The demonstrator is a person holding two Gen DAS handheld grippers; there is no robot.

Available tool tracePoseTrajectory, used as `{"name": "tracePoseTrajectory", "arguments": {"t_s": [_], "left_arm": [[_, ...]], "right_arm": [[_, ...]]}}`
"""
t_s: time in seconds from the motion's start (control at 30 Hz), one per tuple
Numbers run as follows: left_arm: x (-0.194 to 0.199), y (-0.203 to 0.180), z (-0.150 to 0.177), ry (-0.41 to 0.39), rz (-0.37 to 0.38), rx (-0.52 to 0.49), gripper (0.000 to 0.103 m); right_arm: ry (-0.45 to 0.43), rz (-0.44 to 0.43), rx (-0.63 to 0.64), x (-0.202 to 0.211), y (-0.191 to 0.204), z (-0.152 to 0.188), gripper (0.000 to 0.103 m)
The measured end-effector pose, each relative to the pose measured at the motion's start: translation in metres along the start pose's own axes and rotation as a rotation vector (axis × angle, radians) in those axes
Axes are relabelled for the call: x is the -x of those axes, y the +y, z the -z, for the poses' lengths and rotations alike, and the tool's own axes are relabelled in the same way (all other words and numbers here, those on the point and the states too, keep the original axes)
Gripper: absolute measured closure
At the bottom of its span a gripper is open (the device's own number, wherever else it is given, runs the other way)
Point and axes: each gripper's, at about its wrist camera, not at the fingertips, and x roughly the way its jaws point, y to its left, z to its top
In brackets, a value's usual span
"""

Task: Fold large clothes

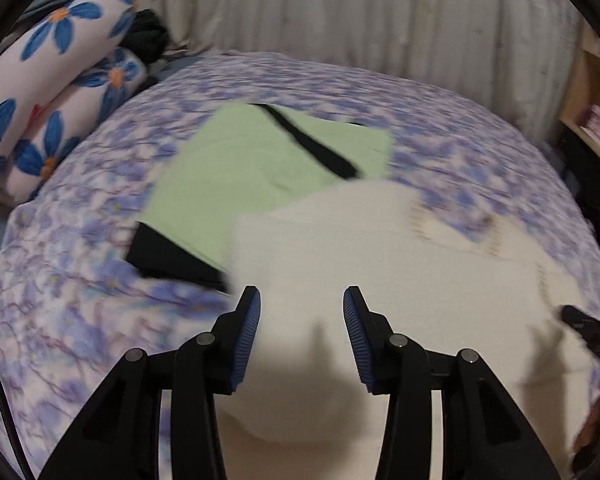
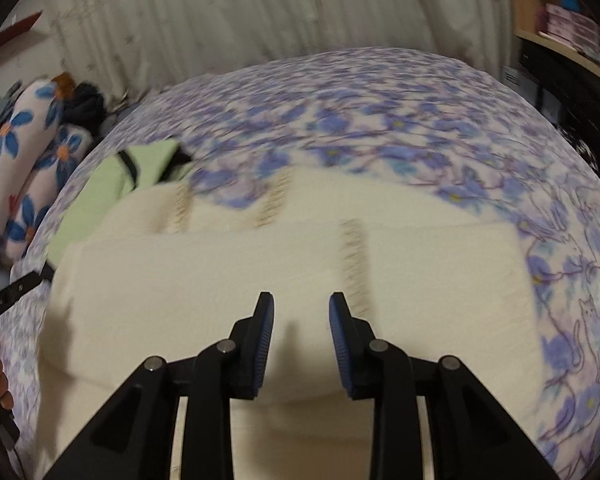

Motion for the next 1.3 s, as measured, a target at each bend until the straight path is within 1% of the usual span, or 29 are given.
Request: {"name": "tracePoseTrajectory", "arguments": {"t_s": [0.1, 0.13, 0.17, 0.23, 0.3, 0.37, 0.4, 0.43, 0.47, 0.5, 0.53, 0.57, 0.6, 0.63, 0.67, 0.7, 0.73, 0.77, 0.83, 0.87, 0.9, 0.97, 1.03, 1.17, 1.3], "left_arm": [[0.004, -0.032, 0.016, 0.013, 0.055, -0.025, 0.061], [0.003, -0.043, 0.023, 0.014, 0.072, -0.040, 0.059], [0.002, -0.051, 0.028, 0.013, 0.077, -0.050, 0.054], [-0.008, -0.064, 0.043, 0.021, 0.066, -0.062, 0.047], [-0.025, -0.069, 0.055, 0.063, 0.044, -0.066, 0.047], [-0.047, -0.065, 0.064, 0.121, -0.022, -0.078, 0.045], [-0.052, -0.061, 0.066, 0.128, -0.042, -0.079, 0.045], [-0.052, -0.055, 0.067, 0.120, -0.043, -0.072, 0.045], [-0.049, -0.047, 0.065, 0.108, -0.041, -0.055, 0.045], [-0.047, -0.039, 0.064, 0.100, -0.066, -0.041, 0.045], [-0.046, -0.033, 0.063, 0.096, -0.094, -0.032, 0.045], [-0.046, -0.025, 0.062, 0.095, -0.107, -0.018, 0.045], [-0.045, -0.017, 0.062, 0.099, -0.085, 0.002, 0.045], [-0.044, -0.011, 0.062, 0.103, -0.061, 0.015, 0.045], [-0.044, -0.009, 0.062, 0.104, -0.054, 0.014, 0.045], [-0.042, -0.009, 0.062, 0.104, -0.058, 0.004, 0.045], [-0.040, -0.011, 0.063, 0.104, -0.072, -0.010, 0.045], [-0.040, -0.011, 0.064, 0.103, -0.082, -0.020, 0.044], [-0.038, -0.015, 0.066, 0.105, -0.103, -0.033, 0.042], [-0.038, -0.015, 0.065, 0.107, -0.106, -0.035, 0.039], [-0.036, -0.016, 0.066, 0.110, -0.102, -0.036, 0.037], [-0.032, -0.018, 0.065, 0.109, -0.095, -0.036, 0.031], [-0.025, -0.019, 0.066, 0.110, -0.089, -0.039, 0.028], [-0.014, -0.019, 0.067, 0.109, -0.085, -0.028, 0.027], [-0.001, -0.018, 0.068, 0.111, -0.068, -0.011, 0.027]], "right_arm": [[0.028, -0.064, 0.036, -0.004, 0.031, 0.011, 0.075], [0.037, -0.085, 0.053, -0.007, 0.040, 0.015, 0.075], [0.046, -0.099, 0.065, -0.009, 0.046, 0.018, 0.074], [0.073, -0.102, 0.087, -0.020, 0.056, 0.025, 0.074], [0.102, -0.081, 0.091, -0.032, 0.058, 0.031, 0.074], [0.091, -0.060, 0.087, -0.036, 0.049, 0.035, 0.074], [0.085, -0.041, 0.087, -0.035, 0.044, 0.035, 0.074], [0.078, -0.009, 0.086, -0.033, 0.036, 0.034, 0.074], [0.063, 0.048, 0.077, -0.031, 0.024, 0.033, 0.074], [0.051, 0.101, 0.058, -0.029, 0.009, 0.032, 0.075], [0.047, 0.132, 0.022, -0.028, -0.010, 0.032, 0.075], [0.048, 0.126, -0.004, -0.027, -0.021, 0.032, 0.077], [0.051, 0.082, -0.050, -0.024, -0.037, 0.032, 0.080], [0.051, 0.063, -0.074, -0.021, -0.045, 0.032, 0.082], [0.052, 0.056, -0.085, -0.018, -0.049, 0.033, 0.085], [0.053, 0.050, -0.089, -0.014, -0.049, 0.034, 0.085], [0.054, 0.047, -0.095, -0.011, -0.049, 0.035, 0.084], [0.054, 0.044, -0.104, -0.008, -0.047, 0.037, 0.081], [0.058, 0.075, -0.104, -0.006, -0.044, 0.040, 0.079], [0.059, 0.082, -0.102, -0.006, -0.044, 0.041, 0.075], [0.061, 0.083, -0.103, -0.005, -0.043, 0.043, 0.073], [0.072, 0.079, -0.110, -0.005, -0.043, 0.044, 0.073], [0.075, 0.074, -0.117, 0.000, -0.044, 0.047, 0.073], [0.072, 0.046, -0.130, 0.013, -0.043, 0.048, 0.073], [0.051, 0.043, -0.121, 0.027, -0.036, 0.048, 0.071]]}}
